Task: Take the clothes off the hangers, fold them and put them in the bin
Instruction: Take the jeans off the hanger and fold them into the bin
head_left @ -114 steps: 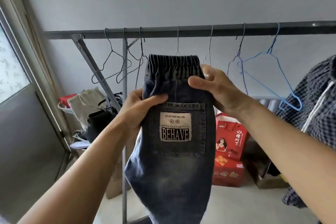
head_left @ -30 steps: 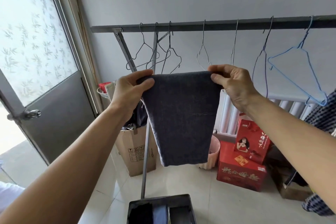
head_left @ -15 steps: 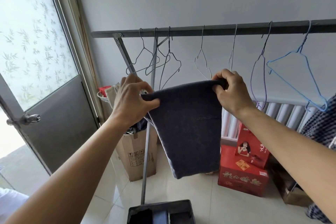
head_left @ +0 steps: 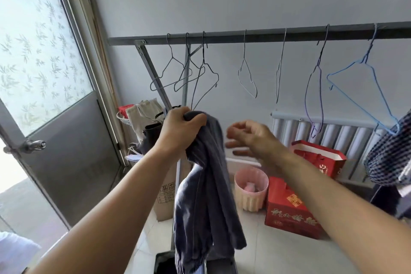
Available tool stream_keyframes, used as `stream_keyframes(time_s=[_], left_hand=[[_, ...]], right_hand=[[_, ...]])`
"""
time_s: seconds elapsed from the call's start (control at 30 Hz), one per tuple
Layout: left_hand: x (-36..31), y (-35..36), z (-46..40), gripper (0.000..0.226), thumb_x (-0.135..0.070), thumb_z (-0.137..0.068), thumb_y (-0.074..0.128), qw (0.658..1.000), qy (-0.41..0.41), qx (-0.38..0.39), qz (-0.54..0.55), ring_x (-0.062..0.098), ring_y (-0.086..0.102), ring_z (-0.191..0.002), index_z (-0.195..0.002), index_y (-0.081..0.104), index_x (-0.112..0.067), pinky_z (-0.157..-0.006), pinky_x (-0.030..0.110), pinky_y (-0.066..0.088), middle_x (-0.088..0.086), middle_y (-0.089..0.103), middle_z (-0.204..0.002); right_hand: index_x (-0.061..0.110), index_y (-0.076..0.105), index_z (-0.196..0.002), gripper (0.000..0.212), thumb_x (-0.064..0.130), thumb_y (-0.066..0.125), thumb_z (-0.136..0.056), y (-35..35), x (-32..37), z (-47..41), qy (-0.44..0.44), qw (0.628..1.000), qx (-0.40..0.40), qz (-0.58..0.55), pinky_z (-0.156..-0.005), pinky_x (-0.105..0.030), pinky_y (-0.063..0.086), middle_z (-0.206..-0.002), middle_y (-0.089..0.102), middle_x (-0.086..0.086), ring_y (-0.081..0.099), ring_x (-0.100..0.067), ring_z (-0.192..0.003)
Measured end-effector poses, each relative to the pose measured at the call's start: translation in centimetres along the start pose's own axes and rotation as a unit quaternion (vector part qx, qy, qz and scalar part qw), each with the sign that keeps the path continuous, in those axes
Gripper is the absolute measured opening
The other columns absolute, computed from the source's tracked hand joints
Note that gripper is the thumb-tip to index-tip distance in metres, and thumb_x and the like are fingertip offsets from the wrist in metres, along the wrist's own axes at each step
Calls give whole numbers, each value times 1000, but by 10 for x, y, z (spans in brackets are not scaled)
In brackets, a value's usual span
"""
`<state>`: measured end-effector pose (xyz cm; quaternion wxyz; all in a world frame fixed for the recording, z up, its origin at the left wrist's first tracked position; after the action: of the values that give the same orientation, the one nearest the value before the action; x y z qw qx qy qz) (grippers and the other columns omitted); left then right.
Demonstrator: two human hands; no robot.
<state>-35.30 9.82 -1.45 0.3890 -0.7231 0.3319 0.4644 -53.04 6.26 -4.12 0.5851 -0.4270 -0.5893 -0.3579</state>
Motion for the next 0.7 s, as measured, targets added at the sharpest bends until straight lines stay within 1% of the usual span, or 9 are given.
stream_keyframes(time_s=[0.1,0.17,0.23,0.3,0.37,0.43,0.57,0.63,0.7], left_hand=[[-1,2,0,10,-17,-73,68,998,-20,-48,48,22,56,-64,-69,62,-10,-61,39,52,8,58,-65],[-4,3,-2,15,-26,-63,72,993,-35,-70,84,25,59,-66,-64,61,-15,-68,48,57,8,59,-65],[-9,6,-3,24,-32,-55,72,988,-48,-79,120,26,60,-68,-68,61,-16,-71,50,57,8,59,-67],[-14,10,-3,28,-32,-61,75,985,-51,-77,149,26,62,-70,-75,60,-14,-76,56,58,10,61,-71],[-18,14,-2,25,-31,-67,78,981,-48,-76,173,25,64,-72,-74,59,-15,-81,58,58,8,63,-72],[-21,14,-2,24,-30,-74,79,976,-42,-71,202,25,65,-72,-75,60,-15,-82,53,59,6,64,-71],[-24,11,3,36,-38,-82,77,968,-8,59,245,20,66,-90,-94,60,-10,-88,37,57,9,66,-94],[-10,6,6,57,-48,-73,81,985,25,76,154,17,64,-108,-115,60,-15,-100,37,52,5,67,-114],[17,1,11,69,-49,-72,82,997,55,24,38,13,56,-120,-129,53,-24,-107,36,46,-1,59,-128]], right_hand=[[23,54,-126,70,35,87,-65,19,-12,40,4,988,150,-26,-81,-19,53,-121,66,4,68,-6,-103],[33,40,-137,94,40,92,-59,37,-26,50,-22,990,119,67,-88,-6,45,-127,58,17,60,11,-105],[36,32,-139,104,43,93,-56,58,-40,48,-57,993,37,100,-97,-6,38,-130,54,21,52,13,-114],[31,41,-133,83,36,89,-66,71,-50,38,-87,993,-51,67,-95,-4,39,-121,59,22,54,13,-108],[24,58,-120,43,29,77,-82,69,-51,22,-119,981,-142,52,-92,-20,49,-108,70,13,65,2,-98],[20,69,-103,12,23,68,-91,59,-44,10,-133,978,-158,21,-80,-19,49,-92,74,11,67,2,-86],[21,71,-87,8,20,66,-92,38,-24,-2,-107,985,-128,-38,-79,-22,52,-85,75,9,70,-12,-86],[18,72,-87,8,20,66,-92,28,-18,-5,-83,986,-130,-67,-84,-34,56,-88,76,0,71,-22,-90],[15,73,-89,9,21,66,-92,18,-13,-8,-61,985,-133,-92,-85,-42,57,-90,77,-4,72,-28,-89]])
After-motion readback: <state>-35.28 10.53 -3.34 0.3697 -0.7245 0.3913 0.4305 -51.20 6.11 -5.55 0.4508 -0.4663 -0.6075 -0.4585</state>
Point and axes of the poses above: each hand's wrist, its own z-axis away from the middle knuckle, its own y-axis out of the palm, x = y × z, the point moved 1 cm from there along -z, towards the middle knuckle
